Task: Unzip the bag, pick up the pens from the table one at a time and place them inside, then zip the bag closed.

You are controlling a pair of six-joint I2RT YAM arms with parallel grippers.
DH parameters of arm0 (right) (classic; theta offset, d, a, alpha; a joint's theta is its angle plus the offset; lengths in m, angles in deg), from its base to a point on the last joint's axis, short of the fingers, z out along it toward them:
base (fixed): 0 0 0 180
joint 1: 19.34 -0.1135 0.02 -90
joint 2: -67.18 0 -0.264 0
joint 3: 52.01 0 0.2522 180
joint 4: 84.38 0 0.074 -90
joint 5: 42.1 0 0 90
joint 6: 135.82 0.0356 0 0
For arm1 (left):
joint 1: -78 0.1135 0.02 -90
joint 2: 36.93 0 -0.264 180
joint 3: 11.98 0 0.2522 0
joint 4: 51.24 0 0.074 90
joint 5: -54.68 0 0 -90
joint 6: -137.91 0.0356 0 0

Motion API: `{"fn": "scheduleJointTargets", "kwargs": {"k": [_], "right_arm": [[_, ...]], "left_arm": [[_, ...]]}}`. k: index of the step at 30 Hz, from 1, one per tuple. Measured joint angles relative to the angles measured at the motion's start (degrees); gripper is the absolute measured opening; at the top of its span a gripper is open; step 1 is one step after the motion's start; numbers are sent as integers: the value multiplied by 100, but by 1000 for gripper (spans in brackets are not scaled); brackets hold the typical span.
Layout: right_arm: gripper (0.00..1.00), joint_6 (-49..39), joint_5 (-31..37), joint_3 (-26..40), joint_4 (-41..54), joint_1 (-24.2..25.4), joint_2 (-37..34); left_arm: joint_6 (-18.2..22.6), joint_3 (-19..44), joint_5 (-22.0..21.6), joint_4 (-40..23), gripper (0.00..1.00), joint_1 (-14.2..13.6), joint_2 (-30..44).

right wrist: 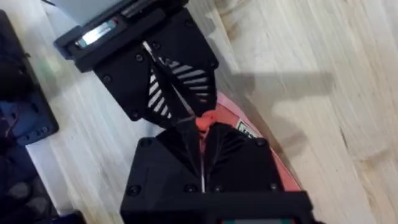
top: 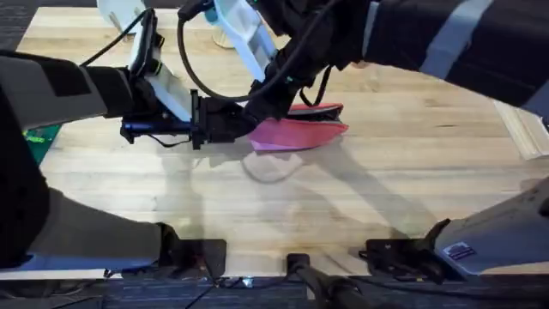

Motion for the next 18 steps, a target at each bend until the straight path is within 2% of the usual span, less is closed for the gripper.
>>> {"fn": "scheduleJointTargets", "kwargs": {"k": [8, 18], "right_arm": [[31, 4, 293, -1, -4, -8, 53], [31, 42, 243, 1, 20, 204, 140]], "left_arm": [[0, 0, 67, 21, 43, -7, 0], [0, 4, 295, 34, 43, -46, 0]]}}
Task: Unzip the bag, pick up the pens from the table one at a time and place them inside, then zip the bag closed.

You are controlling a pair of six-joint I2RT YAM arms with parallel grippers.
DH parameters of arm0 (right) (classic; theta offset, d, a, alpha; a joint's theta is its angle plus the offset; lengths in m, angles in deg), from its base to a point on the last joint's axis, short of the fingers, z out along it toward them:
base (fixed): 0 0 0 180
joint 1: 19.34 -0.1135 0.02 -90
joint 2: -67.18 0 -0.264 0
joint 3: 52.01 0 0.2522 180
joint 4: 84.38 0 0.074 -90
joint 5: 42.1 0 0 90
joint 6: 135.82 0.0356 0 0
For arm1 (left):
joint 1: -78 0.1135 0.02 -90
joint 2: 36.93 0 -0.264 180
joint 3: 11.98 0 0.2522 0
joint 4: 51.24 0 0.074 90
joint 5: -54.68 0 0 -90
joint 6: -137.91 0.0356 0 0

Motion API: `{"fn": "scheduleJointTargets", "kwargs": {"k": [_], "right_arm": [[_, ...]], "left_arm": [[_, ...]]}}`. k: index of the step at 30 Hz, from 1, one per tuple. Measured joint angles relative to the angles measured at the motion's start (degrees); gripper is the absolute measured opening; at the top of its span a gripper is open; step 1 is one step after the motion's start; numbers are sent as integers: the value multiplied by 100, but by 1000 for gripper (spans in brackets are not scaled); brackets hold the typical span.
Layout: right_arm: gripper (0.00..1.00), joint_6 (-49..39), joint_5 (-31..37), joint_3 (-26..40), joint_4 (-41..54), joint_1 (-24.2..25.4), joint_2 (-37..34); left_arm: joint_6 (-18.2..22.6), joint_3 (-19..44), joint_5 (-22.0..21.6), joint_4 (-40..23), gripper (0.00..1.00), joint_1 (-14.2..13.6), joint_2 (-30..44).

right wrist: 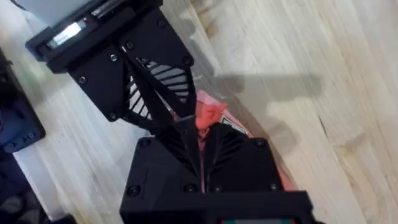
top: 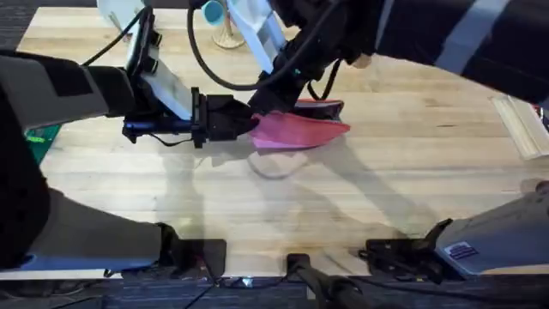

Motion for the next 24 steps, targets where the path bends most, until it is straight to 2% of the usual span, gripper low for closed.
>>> {"fn": "scheduleJointTargets", "kwargs": {"k": [11, 24], "right_arm": [[31, -7, -207, -1, 246, 262, 127], [33, -427, -469, 0, 712, 958, 133]], "left_arm": [[0, 9, 178, -54, 42, -63, 0], [1, 9, 104, -75, 42, -84, 0]]}}
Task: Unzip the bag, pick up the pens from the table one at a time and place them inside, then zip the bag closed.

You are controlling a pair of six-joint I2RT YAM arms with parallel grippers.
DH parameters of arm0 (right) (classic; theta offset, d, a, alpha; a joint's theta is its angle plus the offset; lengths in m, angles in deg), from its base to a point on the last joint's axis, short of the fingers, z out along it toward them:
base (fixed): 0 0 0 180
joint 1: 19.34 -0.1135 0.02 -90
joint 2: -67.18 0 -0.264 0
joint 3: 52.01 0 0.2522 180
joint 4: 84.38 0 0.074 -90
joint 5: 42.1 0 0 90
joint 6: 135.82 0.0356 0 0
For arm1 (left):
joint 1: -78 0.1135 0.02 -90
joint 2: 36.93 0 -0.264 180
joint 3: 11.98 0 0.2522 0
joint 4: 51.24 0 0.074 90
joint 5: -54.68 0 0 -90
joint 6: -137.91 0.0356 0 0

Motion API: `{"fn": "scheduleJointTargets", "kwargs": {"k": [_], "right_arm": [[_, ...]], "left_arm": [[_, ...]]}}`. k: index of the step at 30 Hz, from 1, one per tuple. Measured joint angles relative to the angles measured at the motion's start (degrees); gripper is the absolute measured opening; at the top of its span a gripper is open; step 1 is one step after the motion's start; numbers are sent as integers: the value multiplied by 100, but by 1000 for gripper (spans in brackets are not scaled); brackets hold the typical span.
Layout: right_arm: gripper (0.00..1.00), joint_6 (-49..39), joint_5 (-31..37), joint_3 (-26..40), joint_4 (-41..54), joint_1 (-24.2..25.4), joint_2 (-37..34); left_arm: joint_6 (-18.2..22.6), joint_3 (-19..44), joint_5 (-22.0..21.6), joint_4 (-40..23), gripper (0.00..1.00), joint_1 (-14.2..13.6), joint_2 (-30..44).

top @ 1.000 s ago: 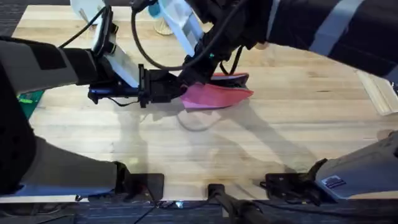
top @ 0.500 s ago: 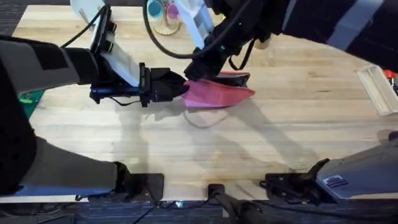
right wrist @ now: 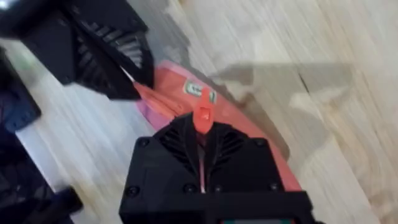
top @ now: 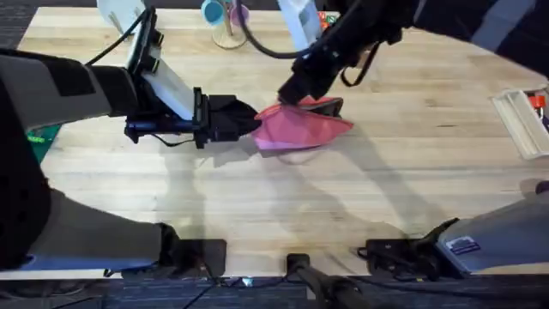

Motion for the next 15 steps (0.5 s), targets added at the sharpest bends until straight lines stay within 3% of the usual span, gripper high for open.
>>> {"fn": "scheduleJointTargets", "kwargs": {"k": [11, 15], "right_arm": [[34, -574, -95, 0, 456, 399, -16], [34, -655, 167, 0, 549, 635, -194]], "left_arm": [[-1, 0, -19, -23, 42, -38, 0], [1, -2, -106, -43, 42, -32, 0]]}}
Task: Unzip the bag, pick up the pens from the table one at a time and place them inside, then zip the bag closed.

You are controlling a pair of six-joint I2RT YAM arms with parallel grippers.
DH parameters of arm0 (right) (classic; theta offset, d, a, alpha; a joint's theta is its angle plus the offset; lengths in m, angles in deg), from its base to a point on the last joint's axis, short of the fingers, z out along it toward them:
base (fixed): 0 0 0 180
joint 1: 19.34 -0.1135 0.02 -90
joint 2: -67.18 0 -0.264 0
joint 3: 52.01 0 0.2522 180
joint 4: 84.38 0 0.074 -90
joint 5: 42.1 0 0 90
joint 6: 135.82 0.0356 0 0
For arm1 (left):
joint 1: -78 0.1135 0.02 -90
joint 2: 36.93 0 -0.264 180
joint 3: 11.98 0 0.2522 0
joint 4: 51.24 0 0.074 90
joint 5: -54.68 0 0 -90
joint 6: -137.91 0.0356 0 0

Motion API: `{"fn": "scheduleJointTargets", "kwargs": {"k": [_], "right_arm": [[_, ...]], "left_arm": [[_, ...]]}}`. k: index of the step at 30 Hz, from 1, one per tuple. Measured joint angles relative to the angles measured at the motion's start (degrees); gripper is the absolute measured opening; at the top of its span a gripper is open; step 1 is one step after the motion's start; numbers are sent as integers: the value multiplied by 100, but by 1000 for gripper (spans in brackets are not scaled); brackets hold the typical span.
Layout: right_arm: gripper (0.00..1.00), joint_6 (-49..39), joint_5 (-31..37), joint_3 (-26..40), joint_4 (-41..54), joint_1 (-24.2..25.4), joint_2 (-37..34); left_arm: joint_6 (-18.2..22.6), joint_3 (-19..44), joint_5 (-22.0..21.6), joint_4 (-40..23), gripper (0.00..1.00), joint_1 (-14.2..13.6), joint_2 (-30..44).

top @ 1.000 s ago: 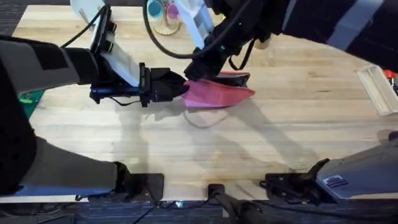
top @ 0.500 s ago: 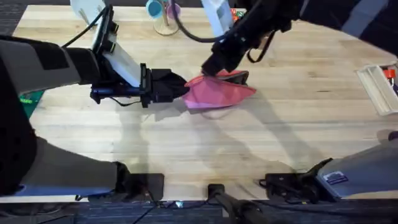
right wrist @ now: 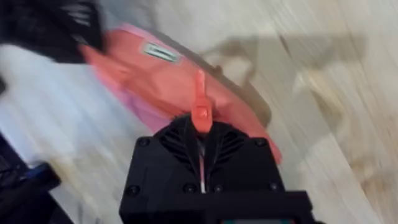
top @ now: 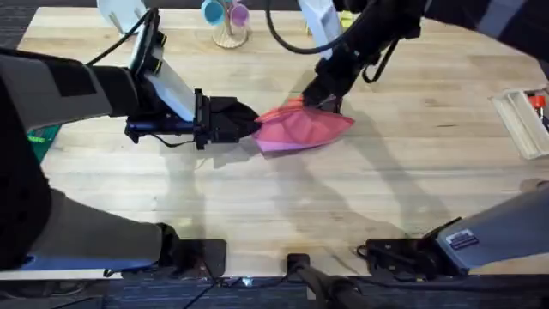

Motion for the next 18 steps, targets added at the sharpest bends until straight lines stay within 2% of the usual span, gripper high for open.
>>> {"fn": "scheduleJointTargets", "kwargs": {"k": [10, 18], "right_arm": [[34, -39, 1051, 0, 20, 745, -194], [34, -11, 971, -2, 71, 1147, -193]], "left_arm": [[0, -7, -193, -22, 42, 13, 0], [2, -9, -191, 2, 41, -2, 0]]}}
